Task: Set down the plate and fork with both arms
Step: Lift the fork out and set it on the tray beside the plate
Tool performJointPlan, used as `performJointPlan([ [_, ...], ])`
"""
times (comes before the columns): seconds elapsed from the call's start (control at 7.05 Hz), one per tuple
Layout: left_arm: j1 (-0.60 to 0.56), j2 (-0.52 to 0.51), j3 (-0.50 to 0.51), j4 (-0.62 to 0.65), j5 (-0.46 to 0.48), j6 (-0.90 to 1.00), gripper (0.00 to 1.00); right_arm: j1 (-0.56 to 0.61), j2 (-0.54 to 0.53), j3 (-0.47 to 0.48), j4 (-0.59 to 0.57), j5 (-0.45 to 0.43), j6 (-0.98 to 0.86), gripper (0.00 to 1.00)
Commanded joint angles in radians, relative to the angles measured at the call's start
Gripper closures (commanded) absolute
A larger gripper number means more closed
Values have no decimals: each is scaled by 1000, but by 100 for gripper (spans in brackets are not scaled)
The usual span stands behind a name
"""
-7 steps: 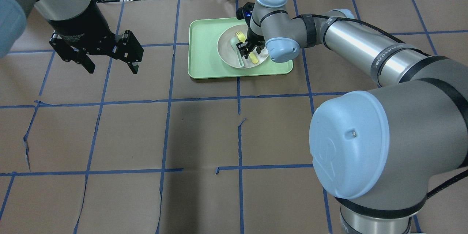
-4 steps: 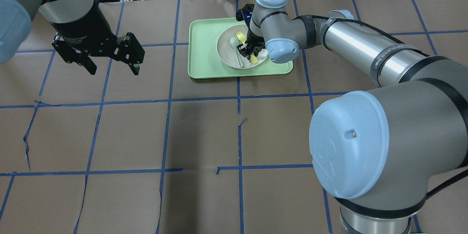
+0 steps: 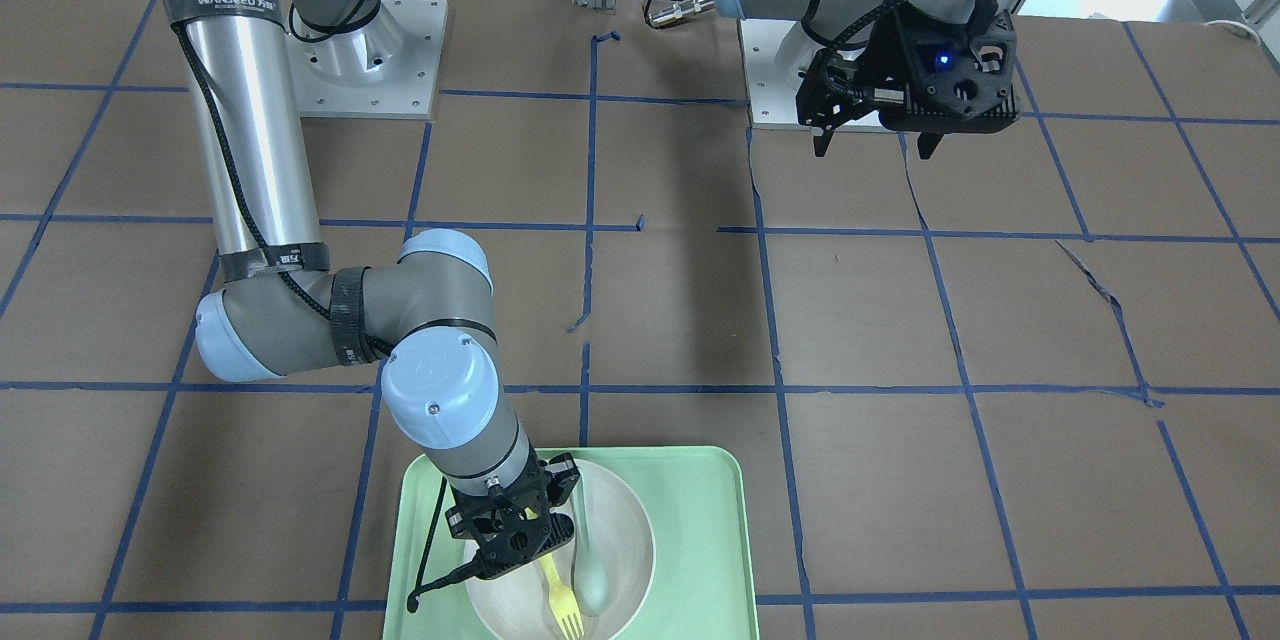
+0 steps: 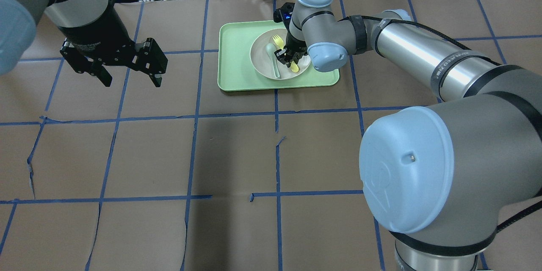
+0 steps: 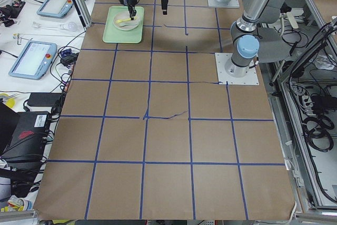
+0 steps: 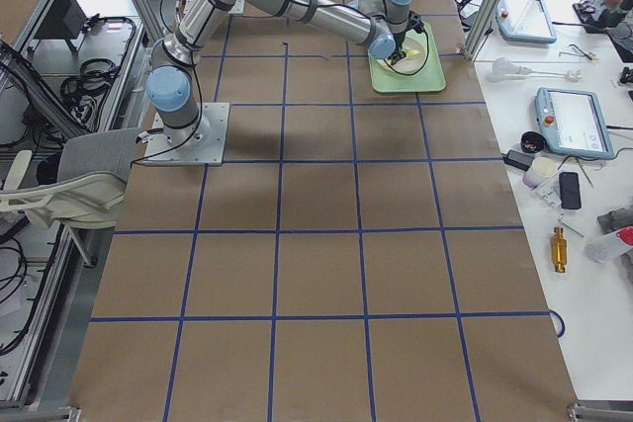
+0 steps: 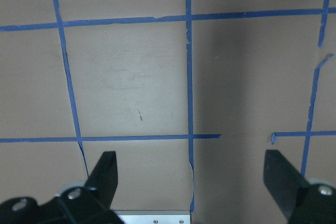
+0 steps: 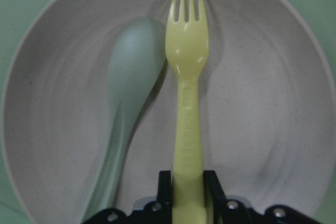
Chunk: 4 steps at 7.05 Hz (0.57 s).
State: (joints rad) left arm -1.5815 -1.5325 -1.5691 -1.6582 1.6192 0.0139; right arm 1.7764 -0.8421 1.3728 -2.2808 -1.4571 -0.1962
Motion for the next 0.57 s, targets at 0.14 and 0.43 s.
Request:
performJointPlan([
  [0.14,0,0,1,0,-1,0,0,-5,-57,-5,4,-60,218,86],
  [0.43,0,-1,3,3,-1,-2,0,-29,-63,18,3,-74,337,86],
])
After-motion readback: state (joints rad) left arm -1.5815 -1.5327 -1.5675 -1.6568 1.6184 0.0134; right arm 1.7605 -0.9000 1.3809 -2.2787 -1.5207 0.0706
